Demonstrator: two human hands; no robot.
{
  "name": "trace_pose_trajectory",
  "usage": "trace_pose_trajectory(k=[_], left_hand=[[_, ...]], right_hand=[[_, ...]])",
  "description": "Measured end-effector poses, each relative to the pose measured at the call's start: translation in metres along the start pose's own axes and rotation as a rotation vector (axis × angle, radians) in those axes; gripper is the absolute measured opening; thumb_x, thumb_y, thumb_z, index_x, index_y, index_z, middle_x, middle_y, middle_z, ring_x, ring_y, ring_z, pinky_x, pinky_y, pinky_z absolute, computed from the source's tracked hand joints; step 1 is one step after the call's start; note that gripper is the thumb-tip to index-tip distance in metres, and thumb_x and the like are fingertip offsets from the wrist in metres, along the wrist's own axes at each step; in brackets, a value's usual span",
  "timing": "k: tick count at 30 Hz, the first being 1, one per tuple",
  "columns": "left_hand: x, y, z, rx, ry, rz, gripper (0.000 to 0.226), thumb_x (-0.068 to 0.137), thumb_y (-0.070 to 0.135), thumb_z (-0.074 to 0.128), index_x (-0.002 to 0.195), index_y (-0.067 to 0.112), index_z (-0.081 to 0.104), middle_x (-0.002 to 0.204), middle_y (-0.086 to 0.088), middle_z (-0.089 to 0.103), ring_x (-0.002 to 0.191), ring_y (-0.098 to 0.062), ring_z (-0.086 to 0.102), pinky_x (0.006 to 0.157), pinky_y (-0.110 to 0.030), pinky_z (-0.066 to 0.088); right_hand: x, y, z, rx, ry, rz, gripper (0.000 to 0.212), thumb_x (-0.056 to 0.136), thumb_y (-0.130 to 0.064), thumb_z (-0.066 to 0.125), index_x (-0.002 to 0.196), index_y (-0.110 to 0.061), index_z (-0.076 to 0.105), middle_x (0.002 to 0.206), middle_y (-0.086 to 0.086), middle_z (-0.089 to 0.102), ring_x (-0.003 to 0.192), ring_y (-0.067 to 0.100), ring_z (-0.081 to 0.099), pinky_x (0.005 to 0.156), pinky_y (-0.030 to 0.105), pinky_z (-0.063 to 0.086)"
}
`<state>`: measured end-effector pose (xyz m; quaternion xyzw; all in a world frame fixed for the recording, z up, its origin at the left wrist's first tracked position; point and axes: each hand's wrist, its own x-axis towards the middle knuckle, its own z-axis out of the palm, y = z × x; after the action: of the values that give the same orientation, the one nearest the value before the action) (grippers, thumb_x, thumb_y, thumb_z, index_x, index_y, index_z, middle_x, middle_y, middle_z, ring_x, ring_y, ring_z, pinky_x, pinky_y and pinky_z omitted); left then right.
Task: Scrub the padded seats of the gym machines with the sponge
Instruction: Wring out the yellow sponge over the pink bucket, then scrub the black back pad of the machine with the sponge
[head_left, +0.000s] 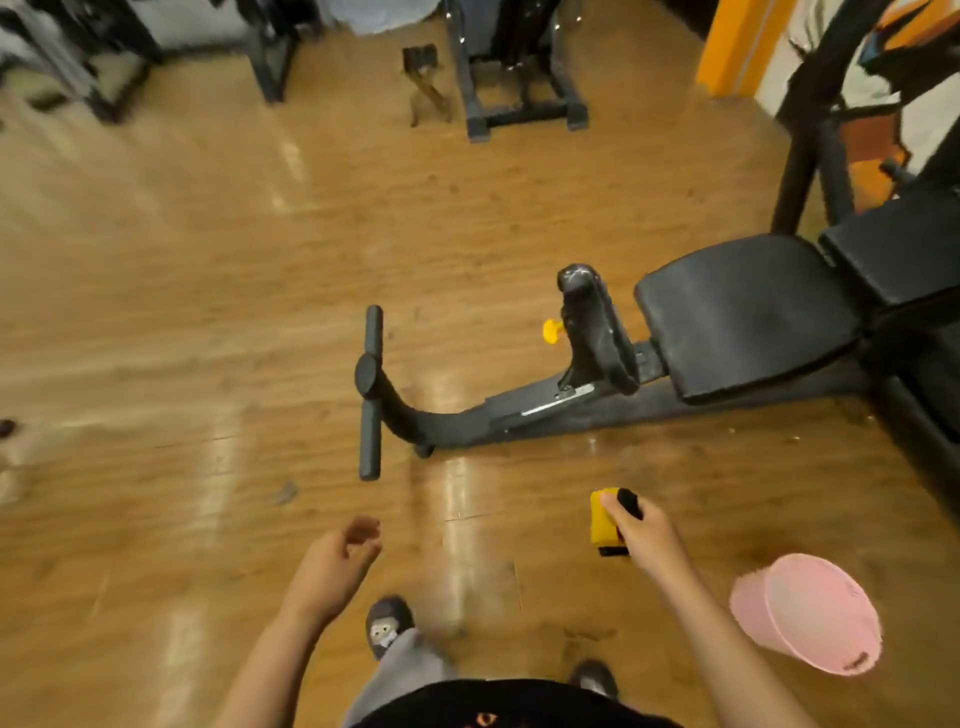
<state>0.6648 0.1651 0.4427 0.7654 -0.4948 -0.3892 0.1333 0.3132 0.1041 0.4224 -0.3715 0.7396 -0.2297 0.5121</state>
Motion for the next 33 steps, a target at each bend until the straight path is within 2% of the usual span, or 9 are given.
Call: trace_pose_trajectory(k=[4, 10, 16, 20, 23, 25, 28, 31, 33], left_hand=[[0.004, -0.074, -0.042, 0.007, 0.084, -0.074, 0.022, 0.091, 0.014, 0.064, 0.113, 0.015, 0.064, 0.110, 0.002, 0.068, 0.105, -0.023, 0.064, 0.079, -0.024, 0.039], [0.016, -0.176, -0.160, 0.116, 0.105, -0.187, 0.035, 0.097, 0.028, 0.055, 0.132, 0.023, 0.052, 0.128, 0.007, 0.059, 0.087, -0.014, 0.060, 0.075, -0.027, 0.043], [0.037, -0.245, -0.249, 0.118, 0.160, -0.228, 0.036, 0.094, 0.021, 0.060, 0.129, 0.017, 0.056, 0.130, -0.001, 0.060, 0.118, -0.020, 0.056, 0.094, -0.028, 0.041], [0.082, -0.255, -0.271, 0.062, 0.157, -0.235, 0.035, 0.095, 0.022, 0.059, 0.129, 0.016, 0.057, 0.130, -0.001, 0.059, 0.122, -0.018, 0.052, 0.098, -0.028, 0.039], [0.123, -0.249, -0.279, 0.024, 0.132, -0.252, 0.035, 0.096, 0.024, 0.058, 0.130, 0.019, 0.055, 0.127, 0.001, 0.060, 0.100, -0.017, 0.058, 0.083, -0.026, 0.041], [0.160, -0.247, -0.293, -0.007, 0.123, -0.277, 0.035, 0.096, 0.026, 0.057, 0.131, 0.021, 0.054, 0.124, 0.000, 0.062, 0.096, -0.018, 0.061, 0.077, -0.026, 0.042], [0.223, -0.243, -0.330, -0.037, 0.126, -0.282, 0.036, 0.098, 0.026, 0.055, 0.133, 0.020, 0.052, 0.133, 0.001, 0.057, 0.115, -0.016, 0.056, 0.085, -0.023, 0.041], [0.292, -0.229, -0.379, 0.029, 0.122, -0.260, 0.035, 0.097, 0.026, 0.055, 0.132, 0.020, 0.053, 0.133, 0.002, 0.056, 0.107, -0.017, 0.059, 0.081, -0.023, 0.040], [0.345, -0.214, -0.414, 0.071, 0.124, -0.221, 0.035, 0.096, 0.024, 0.056, 0.131, 0.018, 0.054, 0.132, 0.000, 0.058, 0.097, -0.016, 0.060, 0.079, -0.025, 0.039]], right_hand=[[0.010, -0.025, 0.091, -0.109, -0.112, 0.010, 0.020, 0.091, -0.030, 0.064, 0.086, -0.010, 0.064, 0.082, 0.010, 0.064, 0.078, 0.029, 0.062, 0.069, 0.035, 0.051], [0.003, -0.093, 0.262, -0.067, -0.334, 0.114, 0.030, 0.093, -0.028, 0.062, 0.113, -0.006, 0.057, 0.099, 0.010, 0.063, 0.081, 0.021, 0.062, 0.051, 0.025, 0.052], [0.001, -0.175, 0.366, -0.154, -0.385, 0.021, 0.026, 0.089, -0.026, 0.066, 0.109, -0.013, 0.058, 0.105, 0.009, 0.064, 0.098, 0.026, 0.063, 0.085, 0.041, 0.054], [0.029, -0.211, 0.413, -0.236, -0.344, -0.038, 0.027, 0.088, -0.024, 0.068, 0.101, -0.001, 0.061, 0.093, 0.010, 0.065, 0.086, 0.024, 0.062, 0.085, 0.044, 0.051], [0.052, -0.227, 0.442, -0.213, -0.321, -0.019, 0.031, 0.088, -0.023, 0.068, 0.103, 0.003, 0.061, 0.089, 0.011, 0.065, 0.080, 0.023, 0.061, 0.084, 0.045, 0.052], [0.072, -0.245, 0.465, -0.207, -0.305, -0.027, 0.028, 0.089, -0.025, 0.068, 0.102, -0.001, 0.063, 0.097, 0.013, 0.068, 0.083, 0.022, 0.062, 0.081, 0.041, 0.051], [0.112, -0.286, 0.500, -0.240, -0.297, -0.061, 0.032, 0.088, -0.028, 0.068, 0.100, 0.001, 0.061, 0.101, 0.019, 0.066, 0.092, 0.029, 0.062, 0.078, 0.039, 0.048], [0.162, -0.343, 0.526, -0.274, -0.280, -0.112, 0.038, 0.085, -0.028, 0.071, 0.101, 0.004, 0.059, 0.103, 0.022, 0.064, 0.094, 0.034, 0.061, 0.077, 0.039, 0.047], [0.191, -0.391, 0.537, -0.314, -0.248, -0.174, 0.034, 0.085, -0.028, 0.071, 0.105, -0.003, 0.059, 0.099, 0.011, 0.064, 0.091, 0.027, 0.060, 0.080, 0.040, 0.048]])
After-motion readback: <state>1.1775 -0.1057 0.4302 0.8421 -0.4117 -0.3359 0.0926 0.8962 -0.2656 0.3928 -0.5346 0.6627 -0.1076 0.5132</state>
